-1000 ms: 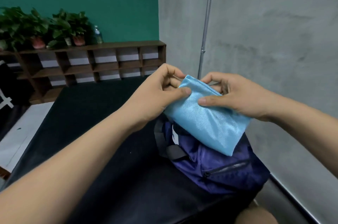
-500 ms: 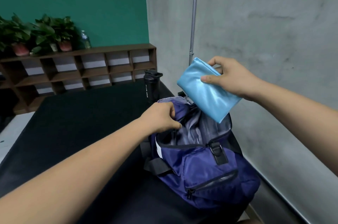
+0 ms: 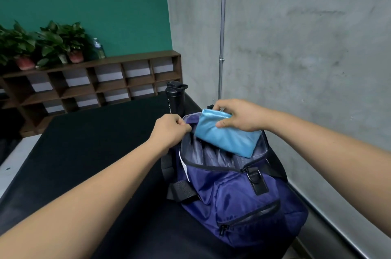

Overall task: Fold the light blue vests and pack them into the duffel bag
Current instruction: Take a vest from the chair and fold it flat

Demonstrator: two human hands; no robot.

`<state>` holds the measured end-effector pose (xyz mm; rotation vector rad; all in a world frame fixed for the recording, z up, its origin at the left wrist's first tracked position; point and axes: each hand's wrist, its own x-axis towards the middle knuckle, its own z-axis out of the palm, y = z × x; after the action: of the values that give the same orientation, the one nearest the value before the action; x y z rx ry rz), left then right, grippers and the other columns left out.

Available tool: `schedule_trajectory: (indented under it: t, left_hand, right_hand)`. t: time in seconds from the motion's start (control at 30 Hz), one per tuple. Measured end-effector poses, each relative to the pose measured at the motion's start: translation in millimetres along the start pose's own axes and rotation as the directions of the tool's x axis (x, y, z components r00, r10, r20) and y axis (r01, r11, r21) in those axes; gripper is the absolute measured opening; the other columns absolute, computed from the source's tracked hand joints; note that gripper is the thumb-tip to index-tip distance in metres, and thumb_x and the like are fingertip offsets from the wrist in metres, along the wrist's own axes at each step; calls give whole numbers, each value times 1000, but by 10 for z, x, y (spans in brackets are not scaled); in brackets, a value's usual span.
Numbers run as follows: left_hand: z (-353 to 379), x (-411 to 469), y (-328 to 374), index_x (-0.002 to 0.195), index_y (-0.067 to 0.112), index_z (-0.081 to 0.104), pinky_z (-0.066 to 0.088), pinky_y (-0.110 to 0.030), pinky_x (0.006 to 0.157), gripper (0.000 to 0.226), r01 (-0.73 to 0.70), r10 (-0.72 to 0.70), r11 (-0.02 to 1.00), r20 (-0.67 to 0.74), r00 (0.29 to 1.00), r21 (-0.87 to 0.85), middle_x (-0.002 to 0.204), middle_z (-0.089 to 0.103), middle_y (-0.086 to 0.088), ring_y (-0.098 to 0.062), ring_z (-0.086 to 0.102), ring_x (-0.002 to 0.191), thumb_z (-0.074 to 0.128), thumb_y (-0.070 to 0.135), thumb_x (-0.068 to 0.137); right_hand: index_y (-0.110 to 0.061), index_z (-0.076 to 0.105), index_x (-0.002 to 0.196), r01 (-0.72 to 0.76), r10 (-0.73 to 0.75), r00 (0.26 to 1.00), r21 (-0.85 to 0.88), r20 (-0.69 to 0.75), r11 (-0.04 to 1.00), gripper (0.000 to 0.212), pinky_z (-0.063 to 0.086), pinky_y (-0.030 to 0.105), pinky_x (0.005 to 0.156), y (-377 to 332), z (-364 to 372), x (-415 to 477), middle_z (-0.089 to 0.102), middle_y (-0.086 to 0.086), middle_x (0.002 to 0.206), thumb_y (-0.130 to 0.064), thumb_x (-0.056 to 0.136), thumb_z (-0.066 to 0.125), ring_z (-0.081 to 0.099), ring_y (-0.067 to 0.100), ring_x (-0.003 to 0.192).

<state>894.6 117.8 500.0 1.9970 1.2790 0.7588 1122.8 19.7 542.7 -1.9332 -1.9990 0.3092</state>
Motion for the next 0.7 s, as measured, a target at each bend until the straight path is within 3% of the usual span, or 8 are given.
schedule_trajectory:
  t: [0.1,0.23,0.3,0.43,0.5,0.6,0.7]
  left_hand:
    - [-21,11,-14,73,13,68,41,-23,49,21,30,-33,992,-26,999,-121,67,64,4,-15,54,61,81,25,84]
    - [-63,-9,51,73,15,69,41,-24,50,21,-4,2,989,-19,1000,-146,62,61,6,-14,52,56,82,27,84]
    - [-77,-44,77,72,18,68,43,-26,53,20,-38,38,990,-1,999,-135,63,63,7,-12,54,58,81,27,84]
    - [-85,-110,92,77,16,70,44,-25,58,16,-82,85,994,30,996,-78,72,67,5,-11,57,66,79,26,85]
    - [-91,-125,81,77,17,70,44,-26,60,15,-83,85,994,33,996,-66,73,68,5,-11,58,68,79,26,85]
    - [-114,-133,69,75,17,70,42,-25,58,15,-83,86,994,35,996,-76,69,66,7,-10,56,67,79,25,84]
    - [-154,-137,70,74,19,68,41,-23,54,17,-83,86,994,46,995,-66,67,64,9,-9,55,62,80,25,85]
  right_hand:
    - [-26,65,114,26,-9,990,-119,141,993,22,49,37,86,5,141,102,67,-7,107,-32,97,78,63,18,100]
    - [-29,58,109,72,-47,991,-194,127,978,15,50,41,86,-38,447,242,63,-11,98,-27,101,70,60,21,98]
    - [-28,54,110,114,-88,990,-260,107,959,15,52,46,83,-84,657,286,65,-2,100,-24,101,66,63,28,98]
    - [-16,52,135,221,-200,975,-495,96,840,33,55,51,80,-122,912,262,65,13,114,-9,103,50,63,35,105]
    - [-12,54,134,251,-258,964,-517,60,819,37,55,52,81,-129,946,249,64,13,113,-1,98,50,62,35,106]
    - [-11,60,118,259,-308,951,-495,-19,830,29,56,53,78,-139,1004,271,64,12,103,1,93,57,64,36,99]
    - [-15,57,130,260,-303,953,-485,-10,835,35,55,50,78,-109,1065,278,66,10,106,-4,96,57,64,34,99]
